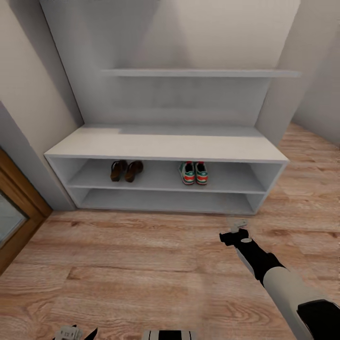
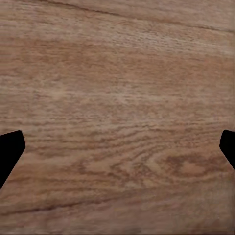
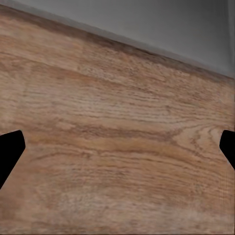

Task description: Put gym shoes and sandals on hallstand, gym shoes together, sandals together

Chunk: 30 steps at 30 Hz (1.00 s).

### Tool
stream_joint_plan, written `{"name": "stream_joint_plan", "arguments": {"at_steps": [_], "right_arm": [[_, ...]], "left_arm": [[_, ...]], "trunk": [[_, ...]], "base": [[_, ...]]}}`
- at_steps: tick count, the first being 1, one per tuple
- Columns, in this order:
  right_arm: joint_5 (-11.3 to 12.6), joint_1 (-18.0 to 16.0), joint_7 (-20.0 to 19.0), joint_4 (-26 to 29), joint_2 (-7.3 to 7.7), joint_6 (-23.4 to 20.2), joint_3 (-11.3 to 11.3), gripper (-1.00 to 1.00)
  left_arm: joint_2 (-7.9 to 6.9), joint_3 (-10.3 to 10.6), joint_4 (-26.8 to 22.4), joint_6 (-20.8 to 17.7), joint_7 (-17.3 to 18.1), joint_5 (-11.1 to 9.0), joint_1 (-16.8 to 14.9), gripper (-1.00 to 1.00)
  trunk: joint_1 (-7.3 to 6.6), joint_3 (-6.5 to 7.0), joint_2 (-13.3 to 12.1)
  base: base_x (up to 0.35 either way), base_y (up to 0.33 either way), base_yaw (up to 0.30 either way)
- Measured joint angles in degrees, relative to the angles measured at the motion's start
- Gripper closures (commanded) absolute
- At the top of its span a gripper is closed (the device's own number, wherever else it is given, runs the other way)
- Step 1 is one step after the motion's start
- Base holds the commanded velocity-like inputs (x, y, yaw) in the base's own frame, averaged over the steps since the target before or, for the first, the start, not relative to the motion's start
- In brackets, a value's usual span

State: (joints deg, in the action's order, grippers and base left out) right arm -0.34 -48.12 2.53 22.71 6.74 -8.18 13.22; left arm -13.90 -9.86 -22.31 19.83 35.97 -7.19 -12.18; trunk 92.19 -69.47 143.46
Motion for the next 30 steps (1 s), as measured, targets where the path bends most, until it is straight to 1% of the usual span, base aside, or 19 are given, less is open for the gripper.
{"name": "stream_joint_plan", "arguments": {"at_steps": [2, 3, 4, 5, 6, 9, 13, 15, 21, 22, 23, 26, 28, 29, 30], "right_arm": [[0.04, 0.02, 0.01, -3.76, 0.06, 4.1, 0.0, -1.0], [0.16, 0.14, 0.01, -10.37, 0.14, 11.47, 0.0, -1.0], [0.21, 0.16, 0.02, -14.9, 0.14, 15.21, -0.03, -1.0], [0.2, 0.15, 0.01, -16.27, 0.12, 16.92, -0.04, -1.0], [0.36, 0.43, 0.01, -18.54, 0.16, 20.85, -0.1, -1.0], [0.8, 1.92, 0.02, -19.78, 0.18, 23.76, -0.14, -1.0], [1.98, 5.2, 0.02, -20.48, 0.2, 26.06, -0.19, -1.0], [3.18, 7.46, 0.07, -20.7, 0.21, 27.39, -0.23, -1.0], [5.71, 11.96, 0.19, -20.89, 0.2, 30.64, -0.27, -1.0], [6.39, 13.39, 0.2, -20.91, 0.21, 31.95, -0.27, -1.0], [6.68, 14.12, 0.2, -20.93, 0.2, 32.64, -0.26, -1.0], [7.33, 16.0, 0.19, -20.97, 0.2, 34.48, -0.27, -1.0], [7.51, 16.6, 0.19, -20.98, 0.2, 35.04, -0.27, -1.0], [8.08, 19.32, 0.21, -20.97, 0.21, 37.44, -0.32, -1.0], [8.24, 20.03, 0.2, -20.96, 0.2, 37.97, -0.32, -1.0]], "left_arm": [[0.03, -0.6, 0.0, 0.04, 0.03, 0.03, 0.0, -1.0], [0.09, -1.3, -0.01, 0.07, 0.06, 0.05, 0.0, -1.0], [0.11, -1.49, -0.01, 0.09, 0.06, 0.07, 0.01, -1.0], [0.12, -1.56, -0.01, 0.11, 0.07, 0.07, 0.0, -1.0], [0.15, -1.68, -0.01, 0.13, 0.1, 0.09, 0.0, -1.0], [0.17, -1.7, -0.01, 0.15, 0.13, 0.13, 0.0, -1.0], [0.17, -1.71, -0.01, 0.19, 0.16, 0.16, 0.0, -1.0], [0.18, -1.74, -0.01, 0.18, 0.16, 0.17, 0.01, -1.0], [0.18, -1.79, 0.06, 0.16, 0.1, 0.18, 0.0, -1.0], [0.18, -1.8, 0.06, 0.15, 0.09, 0.17, 0.01, -1.0], [0.18, -1.8, 0.07, 0.15, 0.09, 0.18, 0.0, -1.0], [0.18, -1.8, 0.08, 0.15, 0.08, 0.18, 0.0, -1.0], [0.18, -1.8, 0.08, 0.15, 0.08, 0.18, 0.0, -1.0], [0.14, -1.83, 0.08, 0.15, 0.08, 0.17, 0.02, -1.0], [0.13, -1.82, 0.08, 0.15, 0.08, 0.18, 0.04, -1.0]], "trunk": [[0.0, 0.0, 0.0], [0.0, -0.01, 0.0], [0.0, -0.01, 0.0], [0.0, 0.0, 0.0], [-0.02, 0.0, 0.0], [-0.03, 0.0, 0.0], [-0.03, 0.0, 0.0], [-0.03, 0.0, 0.0], [-0.04, 0.0, 0.0], [-0.04, 0.0, 0.0], [-0.04, 0.0, 0.0], [-0.04, 0.0, 0.0], [-0.04, 0.0, 0.0], [-0.04, 0.0, 0.0], [-0.04, 0.0, 0.0]], "base": [[-0.335, 0.0, 0.0], [-0.335, 0.0, 0.0], [-0.312, 0.0, 0.0], [-0.174, 0.0, 0.0], [-0.139, 0.0, 0.0], [-0.091, 0.0, 0.0], [-0.042, 0.0, 0.0], [-0.017, 0.0, 0.0], [-0.007, 0.0, 0.0], [-0.003, 0.0, 0.0], [-0.002, 0.0, 0.0], [-0.001, 0.0, 0.0], [-0.001, 0.0, 0.0], [0.0, 0.0, 0.0], [0.0, 0.0, 0.0]]}}
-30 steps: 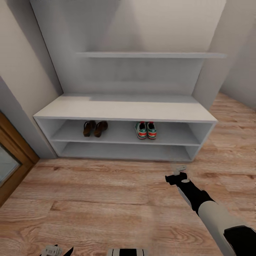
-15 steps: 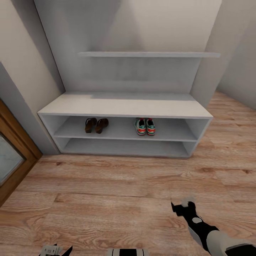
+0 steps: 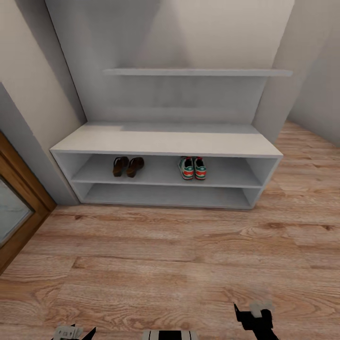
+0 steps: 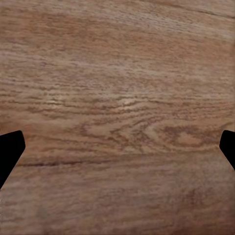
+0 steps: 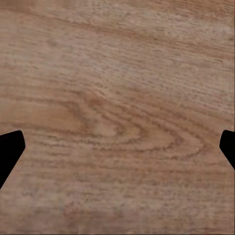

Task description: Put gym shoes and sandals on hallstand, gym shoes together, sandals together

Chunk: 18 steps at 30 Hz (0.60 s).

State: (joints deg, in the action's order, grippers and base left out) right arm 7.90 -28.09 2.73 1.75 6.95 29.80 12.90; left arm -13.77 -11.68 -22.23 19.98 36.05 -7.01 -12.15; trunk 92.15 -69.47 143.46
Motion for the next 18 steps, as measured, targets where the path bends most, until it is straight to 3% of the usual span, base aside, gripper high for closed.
{"name": "stream_joint_plan", "arguments": {"at_steps": [10, 18], "right_arm": [[5.39, 2.92, -0.23, -0.05, -0.31, 2.16, -0.04, -1.0], [7.07, 3.21, -0.3, -0.07, -0.8, 2.29, 0.03, -1.0]], "left_arm": [[-0.04, -0.07, 0.01, 0.0, 0.0, -0.04, 0.05, -1.0], [-0.08, -0.07, 0.01, 0.0, -0.08, -0.02, 0.05, -1.0]], "trunk": [[0.0, 0.0, 0.0], [0.0, 0.0, 0.0]], "base": [[0.0, 0.0, 0.0], [0.0, 0.0, 0.0]]}}
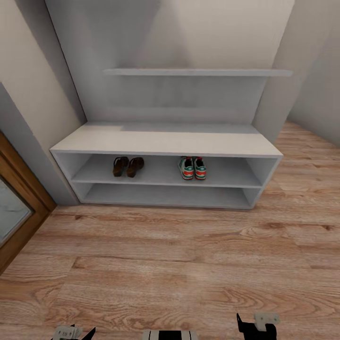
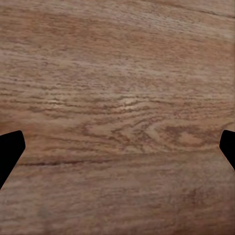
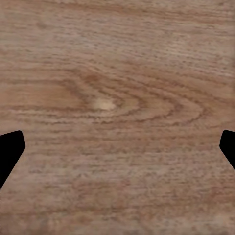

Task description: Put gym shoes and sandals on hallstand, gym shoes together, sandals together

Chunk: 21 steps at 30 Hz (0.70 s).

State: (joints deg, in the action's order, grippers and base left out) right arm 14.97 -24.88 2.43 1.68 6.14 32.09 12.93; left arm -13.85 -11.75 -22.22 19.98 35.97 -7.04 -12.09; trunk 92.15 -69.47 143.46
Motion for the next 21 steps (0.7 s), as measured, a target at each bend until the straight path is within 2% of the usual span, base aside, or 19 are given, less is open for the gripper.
{"name": "stream_joint_plan", "arguments": {"at_steps": [13, 21], "right_arm": [[0.04, 0.49, -0.08, -0.08, -0.2, -0.34, 0.02, -1.0], [0.03, 1.3, -0.12, -0.09, -1.24, -0.38, 0.02, -1.0]], "left_arm": [[-0.13, -0.08, 0.02, -0.07, -0.1, 0.01, 0.0, -1.0], [-0.13, -0.03, 0.08, -0.07, -0.1, 0.03, 0.0, -1.0]], "trunk": [[0.0, 0.0, 0.0], [0.0, 0.0, 0.0]], "base": [[0.0, 0.0, 0.0], [0.0, 0.0, 0.0]]}}
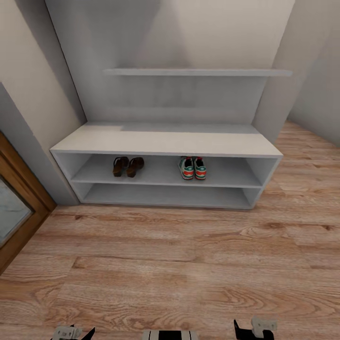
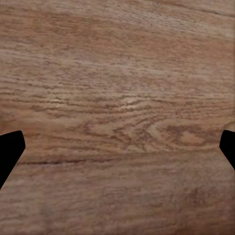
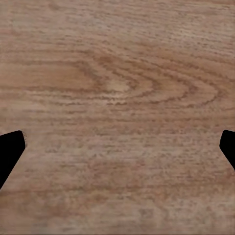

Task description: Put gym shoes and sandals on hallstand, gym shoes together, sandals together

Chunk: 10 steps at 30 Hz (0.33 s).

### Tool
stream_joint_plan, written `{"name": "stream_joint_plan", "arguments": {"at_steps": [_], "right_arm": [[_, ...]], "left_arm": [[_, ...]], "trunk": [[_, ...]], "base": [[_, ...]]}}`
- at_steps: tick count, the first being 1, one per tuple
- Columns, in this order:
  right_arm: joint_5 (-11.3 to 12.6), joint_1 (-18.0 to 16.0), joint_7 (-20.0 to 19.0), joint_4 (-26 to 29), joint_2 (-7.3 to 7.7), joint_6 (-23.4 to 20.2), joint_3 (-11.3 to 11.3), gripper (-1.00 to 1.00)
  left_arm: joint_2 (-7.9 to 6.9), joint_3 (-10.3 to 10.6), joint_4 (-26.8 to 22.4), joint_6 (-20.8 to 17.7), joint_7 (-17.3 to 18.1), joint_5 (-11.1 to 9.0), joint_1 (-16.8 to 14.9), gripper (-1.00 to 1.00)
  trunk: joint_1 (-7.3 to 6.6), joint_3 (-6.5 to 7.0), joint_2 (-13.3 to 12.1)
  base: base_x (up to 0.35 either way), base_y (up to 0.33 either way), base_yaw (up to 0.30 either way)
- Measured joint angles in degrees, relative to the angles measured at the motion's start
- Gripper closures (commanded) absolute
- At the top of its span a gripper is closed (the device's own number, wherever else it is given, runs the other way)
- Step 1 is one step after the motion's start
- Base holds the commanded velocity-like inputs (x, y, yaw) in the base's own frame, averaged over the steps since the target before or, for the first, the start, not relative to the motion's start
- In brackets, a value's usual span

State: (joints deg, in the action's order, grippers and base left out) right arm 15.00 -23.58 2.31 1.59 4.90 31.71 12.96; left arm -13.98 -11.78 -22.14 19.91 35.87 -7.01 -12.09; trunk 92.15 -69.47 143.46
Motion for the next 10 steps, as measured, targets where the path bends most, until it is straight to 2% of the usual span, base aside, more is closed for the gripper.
{"name": "stream_joint_plan", "arguments": {"at_steps": [10], "right_arm": [[0.0, 0.26, 0.0, 0.0, -0.53, 0.0, -0.01, -1.0]], "left_arm": [[0.0, -0.06, -0.08, 0.07, 0.0, 0.0, 0.0, -1.0]], "trunk": [[0.0, 0.0, 0.0]], "base": [[0.0, 0.0, 0.0]]}}
